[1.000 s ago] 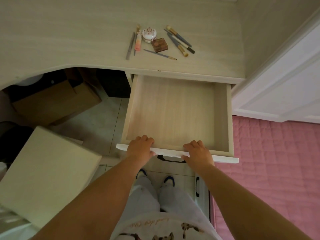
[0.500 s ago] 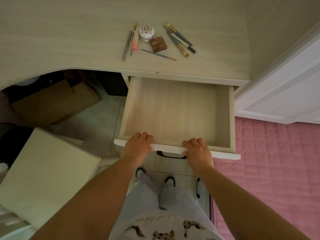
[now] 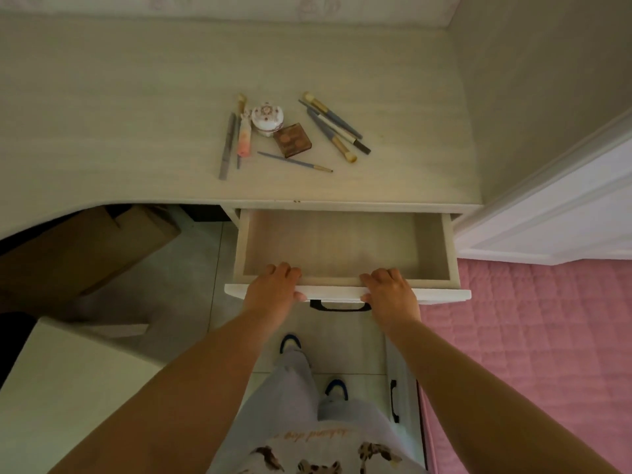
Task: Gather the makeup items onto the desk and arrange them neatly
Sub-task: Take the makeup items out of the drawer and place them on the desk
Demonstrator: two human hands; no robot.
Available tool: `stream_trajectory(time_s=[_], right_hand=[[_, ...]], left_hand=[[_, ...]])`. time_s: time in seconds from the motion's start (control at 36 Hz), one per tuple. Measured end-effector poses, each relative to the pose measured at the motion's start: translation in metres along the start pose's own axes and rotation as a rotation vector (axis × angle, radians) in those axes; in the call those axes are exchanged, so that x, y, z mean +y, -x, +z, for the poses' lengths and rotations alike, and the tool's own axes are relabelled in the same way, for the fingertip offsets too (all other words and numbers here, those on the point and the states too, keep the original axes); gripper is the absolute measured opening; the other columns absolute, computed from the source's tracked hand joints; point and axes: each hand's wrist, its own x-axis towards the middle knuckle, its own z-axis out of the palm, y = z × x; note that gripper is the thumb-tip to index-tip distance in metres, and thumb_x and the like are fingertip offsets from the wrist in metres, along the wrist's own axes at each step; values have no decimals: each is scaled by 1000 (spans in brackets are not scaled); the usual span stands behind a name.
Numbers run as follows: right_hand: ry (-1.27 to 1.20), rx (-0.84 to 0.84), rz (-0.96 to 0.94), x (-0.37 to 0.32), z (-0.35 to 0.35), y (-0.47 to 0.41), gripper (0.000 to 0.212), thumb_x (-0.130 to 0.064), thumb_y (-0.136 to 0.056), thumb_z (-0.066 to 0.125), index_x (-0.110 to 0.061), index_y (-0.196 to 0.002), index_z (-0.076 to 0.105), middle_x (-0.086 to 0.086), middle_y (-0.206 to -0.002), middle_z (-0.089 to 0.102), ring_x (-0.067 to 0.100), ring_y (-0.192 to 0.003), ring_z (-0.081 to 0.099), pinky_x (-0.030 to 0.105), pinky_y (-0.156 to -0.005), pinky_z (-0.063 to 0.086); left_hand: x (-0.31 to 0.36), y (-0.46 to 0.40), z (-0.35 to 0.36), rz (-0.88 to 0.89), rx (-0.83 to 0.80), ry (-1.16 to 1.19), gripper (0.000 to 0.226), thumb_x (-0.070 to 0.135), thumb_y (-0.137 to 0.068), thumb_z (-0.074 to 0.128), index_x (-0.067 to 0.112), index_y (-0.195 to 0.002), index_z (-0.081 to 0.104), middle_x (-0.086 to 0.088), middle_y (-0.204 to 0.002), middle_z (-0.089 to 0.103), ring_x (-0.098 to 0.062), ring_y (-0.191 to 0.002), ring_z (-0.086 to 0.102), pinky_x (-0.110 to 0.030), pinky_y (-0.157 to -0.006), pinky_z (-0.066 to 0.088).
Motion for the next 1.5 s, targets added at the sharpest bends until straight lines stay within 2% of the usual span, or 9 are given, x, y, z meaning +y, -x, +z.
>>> stream_trajectory(time_s=[0.25,0.39,0.53,0.67,0.75,0.86,1.11,1.31,1.5], right_hand=[[-22,62,112,4,-32,-49,40,-33,-91,55,-21,-128,48,1,-129,46,20,-116,40,30,-97,38],[74,157,59,8,-40,-56,77,-42,-86,59,-25,-148,15,6,-150,22,26,-133,29,37,-109,26],[187,146,-47,20,-45,-67,97,-52,-87,52,-20,-145,-19,9,-157,-12,29,-145,0,40,-113,-9],[247,146,-113,28,-51,-81,104,-58,-86,50,-18,-140,-30,9,-155,-21,30,-144,-9,43,-109,-19],[231,128,-127,36,-52,-92,111,-63,-83,49,-21,-136,-38,8,-145,-40,28,-139,-26,44,-109,-20],[215,87,-152,45,-58,-109,119,-71,-75,52,-27,-133,-43,5,-140,-49,27,-133,-36,45,-109,-18],[245,129,-153,44,-70,-121,116,-69,-77,52,-29,-130,-43,7,-155,-19,29,-144,-12,45,-112,-9],[232,191,-101,36,-76,-126,96,-56,-83,56,-29,-148,-10,5,-154,12,27,-140,16,43,-114,15],[285,283,-105,40,-75,-129,100,-55,-66,74,-24,-147,24,10,-142,42,30,-125,44,44,-103,37]], left_hand=[[-8,-51,-41,15,123,-100,54,48,-83,60,24,-129,44,2,-130,45,-21,-120,38,-34,-94,36],[-12,-62,-50,93,171,-206,86,50,-75,68,33,-145,20,4,-152,17,-24,-137,20,-41,-110,18],[-8,-64,-58,129,316,-200,106,41,-51,86,23,-143,35,-3,-149,34,-30,-134,35,-49,-109,24],[-15,-79,-62,51,173,-231,119,52,-72,68,26,-139,-27,4,-155,-18,-21,-143,-13,-46,-110,-14],[-18,-89,-66,30,130,-245,126,58,-72,65,31,-130,-42,6,-144,-38,-21,-138,-26,-50,-110,-13],[-16,-96,-74,21,114,-230,127,58,-69,69,38,-129,-42,7,-150,-32,-26,-142,-20,-58,-111,-3],[-11,-105,-77,-20,142,-265,105,54,-73,68,37,-144,-8,5,-156,-5,-30,-143,-3,-62,-109,7],[-6,-119,-80,-45,230,-259,87,47,-76,67,34,-137,6,2,-147,15,-28,-133,15,-57,-110,16],[-14,-124,-80,3,243,-284,88,48,-74,69,32,-144,17,-2,-147,25,-29,-131,24,-58,-109,18]])
